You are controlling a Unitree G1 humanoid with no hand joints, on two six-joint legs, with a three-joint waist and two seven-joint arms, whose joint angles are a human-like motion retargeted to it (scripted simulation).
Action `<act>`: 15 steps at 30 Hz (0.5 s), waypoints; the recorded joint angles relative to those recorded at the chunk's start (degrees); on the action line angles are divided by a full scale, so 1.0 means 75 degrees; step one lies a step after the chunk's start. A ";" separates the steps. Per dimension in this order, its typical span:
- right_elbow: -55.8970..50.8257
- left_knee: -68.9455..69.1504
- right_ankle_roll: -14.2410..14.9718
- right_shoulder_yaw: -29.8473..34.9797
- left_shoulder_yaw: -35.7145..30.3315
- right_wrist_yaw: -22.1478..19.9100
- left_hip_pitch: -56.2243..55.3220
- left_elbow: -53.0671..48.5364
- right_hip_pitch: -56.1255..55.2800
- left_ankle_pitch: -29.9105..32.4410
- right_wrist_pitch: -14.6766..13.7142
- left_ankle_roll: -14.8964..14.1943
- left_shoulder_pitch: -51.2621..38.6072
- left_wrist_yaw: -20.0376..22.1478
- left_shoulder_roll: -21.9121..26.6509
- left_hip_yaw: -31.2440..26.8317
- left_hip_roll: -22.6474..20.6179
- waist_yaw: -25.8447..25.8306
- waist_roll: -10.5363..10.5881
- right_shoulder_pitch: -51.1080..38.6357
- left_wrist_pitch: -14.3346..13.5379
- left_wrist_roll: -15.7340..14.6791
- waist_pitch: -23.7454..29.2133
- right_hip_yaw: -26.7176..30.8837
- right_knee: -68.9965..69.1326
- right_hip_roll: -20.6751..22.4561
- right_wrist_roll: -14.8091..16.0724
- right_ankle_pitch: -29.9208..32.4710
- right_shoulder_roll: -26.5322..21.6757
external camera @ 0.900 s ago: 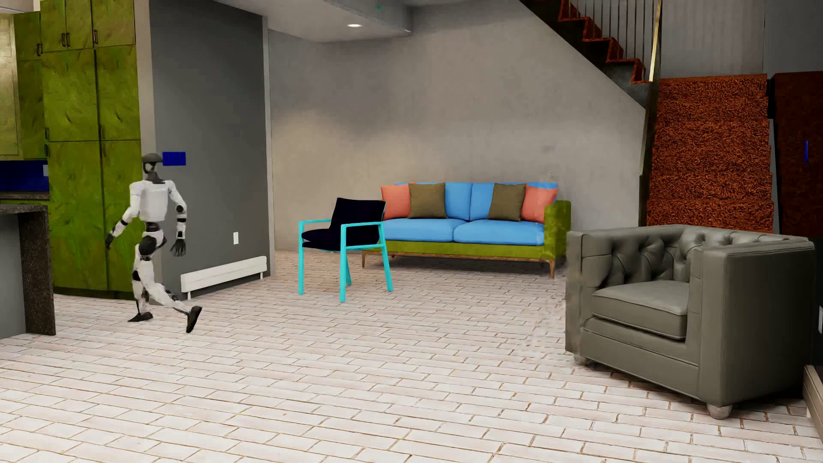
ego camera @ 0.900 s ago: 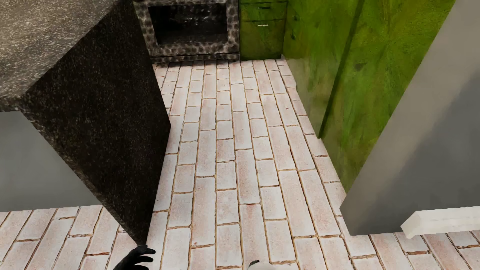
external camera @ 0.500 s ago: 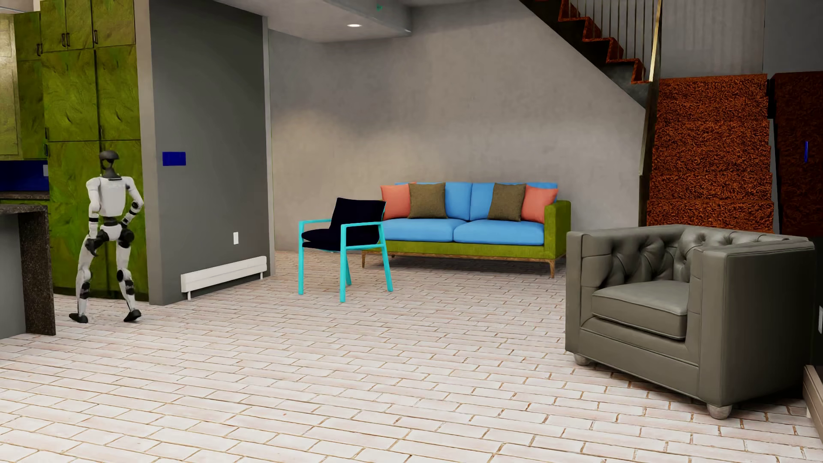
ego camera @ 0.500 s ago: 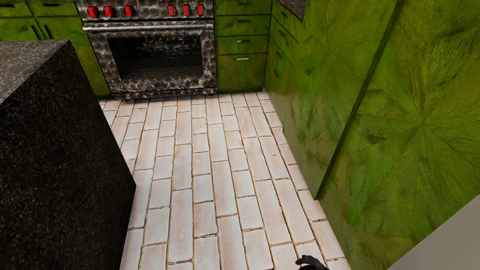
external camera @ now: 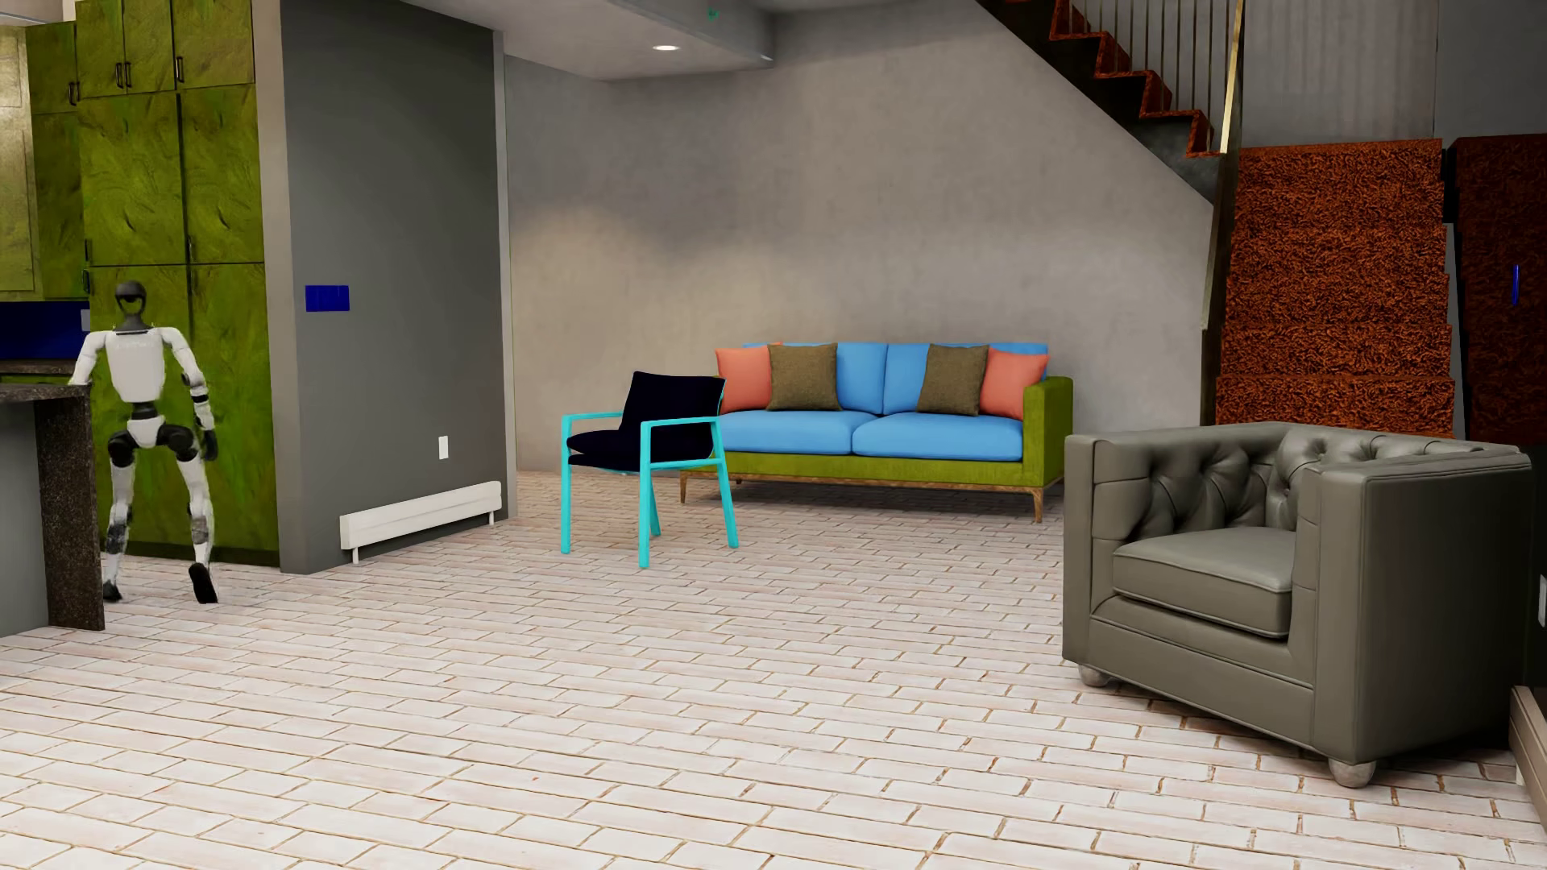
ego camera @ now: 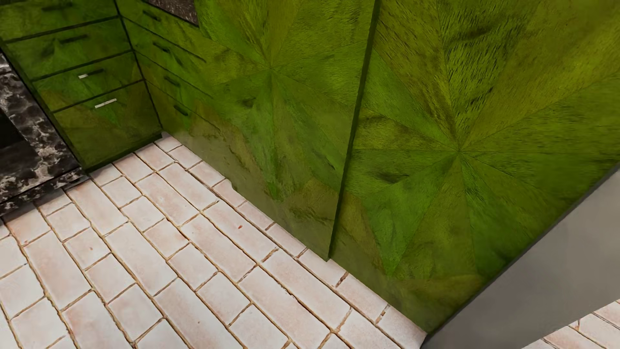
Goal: Walk to the dark armchair
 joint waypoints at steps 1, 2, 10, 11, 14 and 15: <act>0.0007 0.0016 0.0000 -0.0227 0.0519 0.0000 0.0118 0.0020 0.0049 -0.0095 0.0000 0.0000 0.0020 0.0000 0.0024 0.0000 -0.0014 -0.0089 -0.0048 0.0083 0.0000 0.0000 -0.0058 0.0000 -0.0206 -0.0053 0.0000 0.0000 -0.0035; -0.0337 0.0035 0.0000 0.0106 0.0950 0.0000 0.0223 0.0063 0.0124 -0.0178 0.0000 0.0000 -0.0002 0.0000 0.0091 0.0000 -0.0001 -0.0197 -0.0122 0.0124 0.0000 0.0000 -0.0036 0.0000 -0.0458 -0.0079 0.0000 0.0000 -0.0242; -0.0559 0.0303 0.0000 -0.0752 0.0857 0.0000 0.0413 0.0527 -0.0480 -0.0771 0.0000 0.0000 -0.0241 0.0000 0.0447 0.0000 0.0267 -0.0809 -0.0109 -0.0251 0.0000 0.0000 0.0045 0.0000 -0.1295 -0.0057 0.0000 -0.1478 -0.0288; -0.0628 0.0246 0.0000 -0.0729 0.0783 0.0000 0.0519 0.0423 -0.0556 -0.0672 0.0000 0.0000 -0.0223 0.0000 0.0435 0.0000 0.0305 -0.0829 -0.0126 -0.0274 0.0000 0.0000 0.0088 0.0000 -0.1382 -0.0042 0.0000 -0.1741 -0.0278; -0.0700 0.0007 0.0000 -0.0652 0.0608 0.0000 0.0587 0.0213 -0.1242 -0.0567 0.0000 0.0000 -0.0224 0.0000 0.0342 0.0000 0.0367 -0.0880 -0.0146 -0.0307 0.0000 0.0000 0.0092 0.0000 -0.1392 0.0036 0.0000 -0.2183 -0.0202; -0.0691 -0.0081 0.0000 -0.0659 0.0458 0.0000 0.0679 0.0133 -0.1417 -0.0585 0.0000 0.0000 -0.0287 0.0000 0.0308 0.0000 0.0389 -0.0957 -0.0113 -0.0316 0.0000 0.0000 0.0187 0.0000 -0.1355 0.0089 0.0000 -0.2190 -0.0173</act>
